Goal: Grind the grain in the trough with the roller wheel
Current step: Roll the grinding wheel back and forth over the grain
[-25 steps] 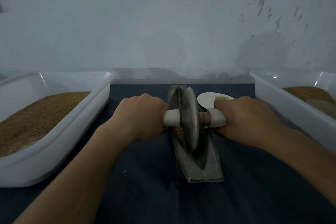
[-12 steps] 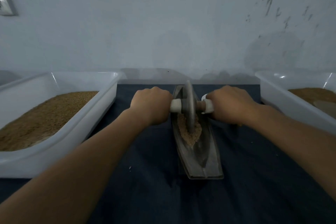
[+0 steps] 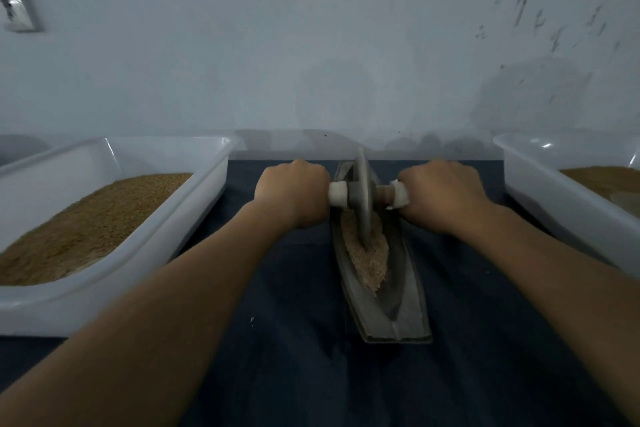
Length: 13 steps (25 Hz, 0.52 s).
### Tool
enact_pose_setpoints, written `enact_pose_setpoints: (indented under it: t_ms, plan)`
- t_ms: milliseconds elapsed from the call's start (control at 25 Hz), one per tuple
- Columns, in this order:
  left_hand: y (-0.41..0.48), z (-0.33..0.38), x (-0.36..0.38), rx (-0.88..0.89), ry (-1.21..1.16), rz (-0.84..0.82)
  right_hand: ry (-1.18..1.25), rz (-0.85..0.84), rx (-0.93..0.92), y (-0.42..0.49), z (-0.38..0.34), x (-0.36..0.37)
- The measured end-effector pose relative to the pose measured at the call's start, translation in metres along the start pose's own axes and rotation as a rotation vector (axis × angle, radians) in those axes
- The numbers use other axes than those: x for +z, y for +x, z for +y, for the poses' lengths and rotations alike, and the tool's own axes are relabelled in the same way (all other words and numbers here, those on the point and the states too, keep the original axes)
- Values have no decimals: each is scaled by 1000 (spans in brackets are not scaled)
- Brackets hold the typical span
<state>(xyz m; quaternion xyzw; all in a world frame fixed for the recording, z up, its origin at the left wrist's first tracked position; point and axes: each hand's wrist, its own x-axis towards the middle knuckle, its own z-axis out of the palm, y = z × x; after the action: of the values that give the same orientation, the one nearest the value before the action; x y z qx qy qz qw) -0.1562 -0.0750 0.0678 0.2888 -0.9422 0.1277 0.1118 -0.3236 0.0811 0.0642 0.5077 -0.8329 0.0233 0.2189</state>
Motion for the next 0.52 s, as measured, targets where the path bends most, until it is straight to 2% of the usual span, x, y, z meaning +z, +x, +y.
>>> enact_pose_setpoints:
  t_ms: [80, 160, 320, 400, 520]
  plan:
    - [-3, 2, -4, 8, 3, -22, -10, -35, 8, 1, -1, -5]
    - [-22, 1, -6, 88, 47, 19, 0, -10, -10, -23, 3, -7]
    - [-52, -3, -9, 260, 175, 286, -23, 135, -43, -75, 12, 1]
    - [-40, -1, -6, 207, 171, 244, -12, 119, -18, -63, 9, 6]
    - [-3, -1, -3, 66, 92, 68, 9, 63, 52, -9, -3, 7]
